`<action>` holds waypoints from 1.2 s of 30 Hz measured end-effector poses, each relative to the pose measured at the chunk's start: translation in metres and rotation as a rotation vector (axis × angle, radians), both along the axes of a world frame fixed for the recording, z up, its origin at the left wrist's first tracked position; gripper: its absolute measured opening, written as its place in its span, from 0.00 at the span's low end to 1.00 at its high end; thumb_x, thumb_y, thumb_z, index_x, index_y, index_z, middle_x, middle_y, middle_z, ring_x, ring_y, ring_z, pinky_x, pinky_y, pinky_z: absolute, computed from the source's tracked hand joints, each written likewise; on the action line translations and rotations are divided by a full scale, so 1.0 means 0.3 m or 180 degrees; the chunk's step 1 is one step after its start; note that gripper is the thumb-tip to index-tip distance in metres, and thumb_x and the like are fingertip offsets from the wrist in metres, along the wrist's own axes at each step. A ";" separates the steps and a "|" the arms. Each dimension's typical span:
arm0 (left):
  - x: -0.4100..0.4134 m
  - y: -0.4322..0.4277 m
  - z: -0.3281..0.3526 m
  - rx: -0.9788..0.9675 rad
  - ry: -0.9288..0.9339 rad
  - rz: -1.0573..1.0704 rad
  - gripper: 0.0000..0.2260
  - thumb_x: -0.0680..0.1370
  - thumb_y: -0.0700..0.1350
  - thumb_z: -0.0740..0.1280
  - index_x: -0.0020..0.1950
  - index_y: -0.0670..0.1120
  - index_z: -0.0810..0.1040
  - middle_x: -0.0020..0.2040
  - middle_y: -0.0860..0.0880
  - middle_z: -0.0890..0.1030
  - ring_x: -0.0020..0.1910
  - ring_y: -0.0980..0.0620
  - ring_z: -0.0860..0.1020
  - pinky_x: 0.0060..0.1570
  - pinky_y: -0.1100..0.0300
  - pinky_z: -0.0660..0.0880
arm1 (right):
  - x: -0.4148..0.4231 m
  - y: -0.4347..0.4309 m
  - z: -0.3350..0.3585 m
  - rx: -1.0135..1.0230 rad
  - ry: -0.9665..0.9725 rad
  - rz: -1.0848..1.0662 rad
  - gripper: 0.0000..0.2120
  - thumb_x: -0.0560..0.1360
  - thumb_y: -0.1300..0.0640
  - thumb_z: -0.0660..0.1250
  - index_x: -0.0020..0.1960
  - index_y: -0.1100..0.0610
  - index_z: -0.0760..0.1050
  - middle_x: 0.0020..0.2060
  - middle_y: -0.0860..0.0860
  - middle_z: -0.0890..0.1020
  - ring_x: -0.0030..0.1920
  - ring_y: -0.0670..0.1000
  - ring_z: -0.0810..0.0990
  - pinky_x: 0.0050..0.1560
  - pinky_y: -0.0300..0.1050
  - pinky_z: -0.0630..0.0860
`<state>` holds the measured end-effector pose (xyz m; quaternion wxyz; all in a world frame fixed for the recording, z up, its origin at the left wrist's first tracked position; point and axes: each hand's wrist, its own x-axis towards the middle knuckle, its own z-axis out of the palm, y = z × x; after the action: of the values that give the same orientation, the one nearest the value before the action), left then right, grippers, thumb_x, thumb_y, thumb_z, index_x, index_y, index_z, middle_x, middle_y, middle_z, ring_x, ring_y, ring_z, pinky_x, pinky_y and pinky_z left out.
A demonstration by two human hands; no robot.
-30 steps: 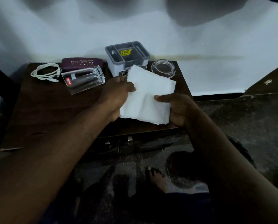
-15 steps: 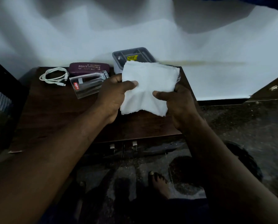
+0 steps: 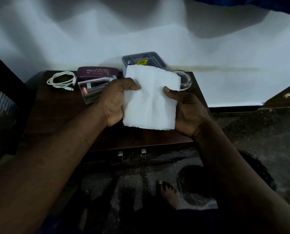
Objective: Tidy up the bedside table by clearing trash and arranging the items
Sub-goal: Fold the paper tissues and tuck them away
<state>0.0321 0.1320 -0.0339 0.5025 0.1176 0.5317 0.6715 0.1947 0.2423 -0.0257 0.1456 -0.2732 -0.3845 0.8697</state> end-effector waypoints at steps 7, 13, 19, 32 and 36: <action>-0.013 -0.008 -0.009 -0.0380 0.1070 0.0172 0.09 0.79 0.41 0.70 0.58 0.46 0.84 0.53 0.47 0.87 0.53 0.44 0.86 0.58 0.42 0.81 | -0.010 0.011 -0.004 0.0335 -0.0324 -0.0258 0.21 0.79 0.67 0.68 0.71 0.62 0.77 0.63 0.60 0.85 0.61 0.60 0.85 0.56 0.60 0.84; -0.006 -0.024 -0.021 -0.0382 0.1666 -0.0097 0.13 0.76 0.46 0.75 0.61 0.48 0.84 0.54 0.50 0.87 0.54 0.49 0.85 0.59 0.42 0.80 | -0.035 -0.010 -0.028 0.1836 -0.1012 -0.1084 0.15 0.72 0.68 0.77 0.56 0.56 0.84 0.52 0.52 0.89 0.52 0.54 0.89 0.56 0.59 0.85; 0.021 -0.006 -0.027 -0.0060 0.1987 0.0349 0.10 0.76 0.43 0.76 0.53 0.57 0.83 0.51 0.56 0.87 0.51 0.56 0.85 0.54 0.55 0.82 | -0.062 -0.019 -0.008 0.3043 -0.1221 -0.1575 0.13 0.71 0.57 0.79 0.53 0.51 0.81 0.47 0.44 0.86 0.49 0.42 0.85 0.52 0.44 0.83; 0.047 0.008 -0.069 -0.0661 0.2934 0.0426 0.12 0.75 0.50 0.76 0.57 0.48 0.86 0.51 0.51 0.87 0.48 0.55 0.84 0.48 0.58 0.81 | -0.074 -0.023 -0.060 0.2810 -0.2055 -0.1315 0.21 0.64 0.47 0.78 0.53 0.55 0.86 0.45 0.50 0.88 0.48 0.52 0.87 0.55 0.57 0.84; 0.022 0.004 -0.063 -0.0577 0.2885 0.0427 0.15 0.71 0.55 0.77 0.53 0.49 0.84 0.48 0.54 0.86 0.46 0.55 0.84 0.46 0.51 0.82 | -0.059 -0.008 -0.056 0.2491 -0.1753 -0.1432 0.17 0.62 0.49 0.81 0.49 0.53 0.86 0.43 0.48 0.89 0.46 0.50 0.88 0.53 0.58 0.85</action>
<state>0.0387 0.1332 -0.0528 0.1833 0.3201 0.7606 0.5343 0.1771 0.2400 -0.0424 0.3133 -0.4925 -0.6363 0.5043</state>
